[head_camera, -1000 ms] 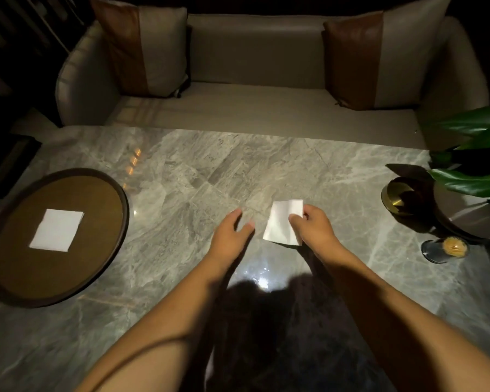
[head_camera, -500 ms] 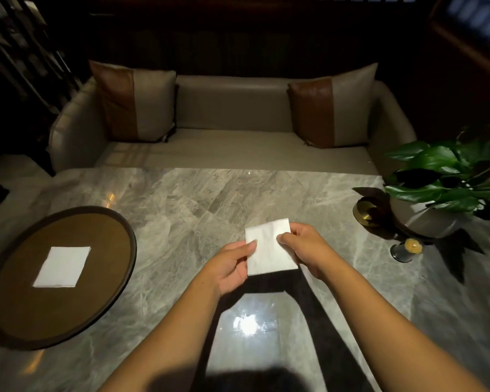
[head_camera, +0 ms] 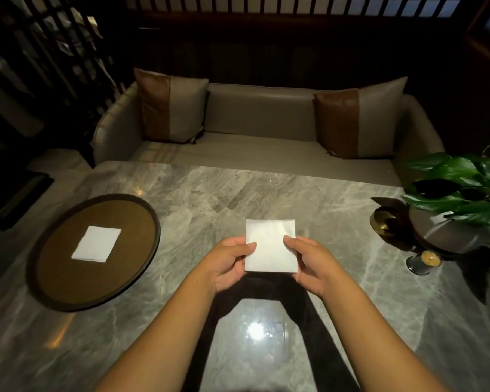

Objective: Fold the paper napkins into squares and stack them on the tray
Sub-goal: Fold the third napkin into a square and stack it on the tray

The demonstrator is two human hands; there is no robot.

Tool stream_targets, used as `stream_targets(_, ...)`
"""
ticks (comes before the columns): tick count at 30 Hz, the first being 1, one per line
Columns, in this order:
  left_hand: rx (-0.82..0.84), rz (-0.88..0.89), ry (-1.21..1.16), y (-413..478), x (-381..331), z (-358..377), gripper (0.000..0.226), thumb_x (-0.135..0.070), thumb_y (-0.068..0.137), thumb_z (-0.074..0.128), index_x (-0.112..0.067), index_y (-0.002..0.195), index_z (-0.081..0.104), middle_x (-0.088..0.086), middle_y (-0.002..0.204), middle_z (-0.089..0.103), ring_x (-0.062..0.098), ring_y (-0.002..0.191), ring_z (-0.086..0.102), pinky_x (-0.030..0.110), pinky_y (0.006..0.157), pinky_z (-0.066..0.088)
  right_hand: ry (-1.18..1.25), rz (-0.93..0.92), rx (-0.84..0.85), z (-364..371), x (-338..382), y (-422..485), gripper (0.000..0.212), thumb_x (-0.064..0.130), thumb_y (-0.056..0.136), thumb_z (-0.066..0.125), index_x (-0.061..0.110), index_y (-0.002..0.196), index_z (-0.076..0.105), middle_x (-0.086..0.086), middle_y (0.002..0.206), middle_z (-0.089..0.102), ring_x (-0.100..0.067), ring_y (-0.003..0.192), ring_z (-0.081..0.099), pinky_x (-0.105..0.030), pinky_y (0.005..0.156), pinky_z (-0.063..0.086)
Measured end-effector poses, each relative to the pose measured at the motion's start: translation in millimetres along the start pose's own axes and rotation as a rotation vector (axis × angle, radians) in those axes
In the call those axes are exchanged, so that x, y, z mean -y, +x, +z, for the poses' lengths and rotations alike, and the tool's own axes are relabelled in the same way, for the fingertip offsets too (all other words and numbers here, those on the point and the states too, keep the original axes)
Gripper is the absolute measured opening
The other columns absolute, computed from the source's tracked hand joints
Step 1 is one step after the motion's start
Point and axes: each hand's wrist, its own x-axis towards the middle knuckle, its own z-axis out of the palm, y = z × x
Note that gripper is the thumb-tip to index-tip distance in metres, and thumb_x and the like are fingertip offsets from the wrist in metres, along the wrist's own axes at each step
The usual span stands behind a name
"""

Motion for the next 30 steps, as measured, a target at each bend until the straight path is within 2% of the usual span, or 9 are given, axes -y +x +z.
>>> stream_targets(4,-0.016,-0.007,-0.012,-11.9,-1.4,-8.9,0.028,0.006,0.090,0.054,0.009,0.116,0.063,0.029,0.119,0.067,0.036,0.105,0.069,0.043,0.088,0.059,0.050,0.036,-0.004,7.9,-9.1,-4.0,0.016,0.004,0.100,0.053,-0.004,0.109,0.064,-0.023,0.092,0.076,-0.030,0.077,0.076,-0.038,0.060,0.063)
stream_targets(8,-0.023,-0.009,-0.018,-23.5,-18.8,-29.5,0.031,0.004,0.085,0.058,0.010,0.115,0.063,0.030,0.118,0.067,0.037,0.105,0.069,0.042,0.085,0.060,0.099,0.054,0.005,34.9,-18.2,-4.0,0.015,0.001,0.100,0.051,-0.005,0.102,0.064,-0.023,0.086,0.076,-0.030,0.071,0.076,-0.037,0.054,0.061)
stream_targets(14,0.014,-0.024,-0.024,-39.2,-61.4,-93.8,0.034,0.004,0.092,0.055,0.011,0.125,0.057,0.030,0.124,0.064,0.039,0.115,0.064,0.044,0.093,0.057,0.088,0.062,-0.039,105.2,-45.5,7.3,0.018,0.004,0.100,0.053,-0.009,0.110,0.062,-0.026,0.093,0.075,-0.034,0.076,0.075,-0.042,0.059,0.063)
stream_targets(18,0.041,-0.046,0.014,-52.6,-90.3,-139.7,0.031,0.005,0.094,0.052,0.011,0.123,0.058,0.029,0.122,0.065,0.039,0.113,0.065,0.043,0.090,0.058,0.092,0.065,-0.127,162.8,-71.5,11.9,0.016,0.005,0.100,0.053,-0.006,0.106,0.063,-0.022,0.083,0.076,-0.031,0.069,0.075,-0.041,0.054,0.061)
stream_targets(22,0.108,-0.050,-0.021,-70.6,-114.1,-171.7,0.024,0.004,0.094,0.051,0.008,0.112,0.067,0.028,0.120,0.067,0.037,0.109,0.068,0.040,0.082,0.060,0.101,0.062,-0.148,202.8,-85.5,11.9,0.016,0.005,0.099,0.055,-0.006,0.106,0.064,-0.022,0.090,0.076,-0.034,0.080,0.074,-0.046,0.069,0.060)
stream_targets(26,0.134,-0.096,0.016,-78.5,-126.9,-184.2,0.025,0.004,0.095,0.051,0.003,0.101,0.075,0.027,0.118,0.068,0.035,0.107,0.069,0.037,0.079,0.060,0.155,0.060,-0.164,218.0,-98.0,8.5,0.014,0.004,0.099,0.054,-0.006,0.104,0.062,-0.020,0.082,0.076,-0.032,0.069,0.076,-0.042,0.053,0.061)
stream_targets(30,0.118,-0.120,0.014,-82.0,-127.9,-186.4,0.024,0.004,0.096,0.051,0.004,0.105,0.073,0.026,0.117,0.069,0.035,0.106,0.069,0.036,0.078,0.060,0.183,0.058,-0.177,218.1,-105.5,10.3,0.014,0.003,0.099,0.054,-0.007,0.103,0.063,-0.022,0.083,0.076,-0.033,0.069,0.076,-0.045,0.057,0.063)
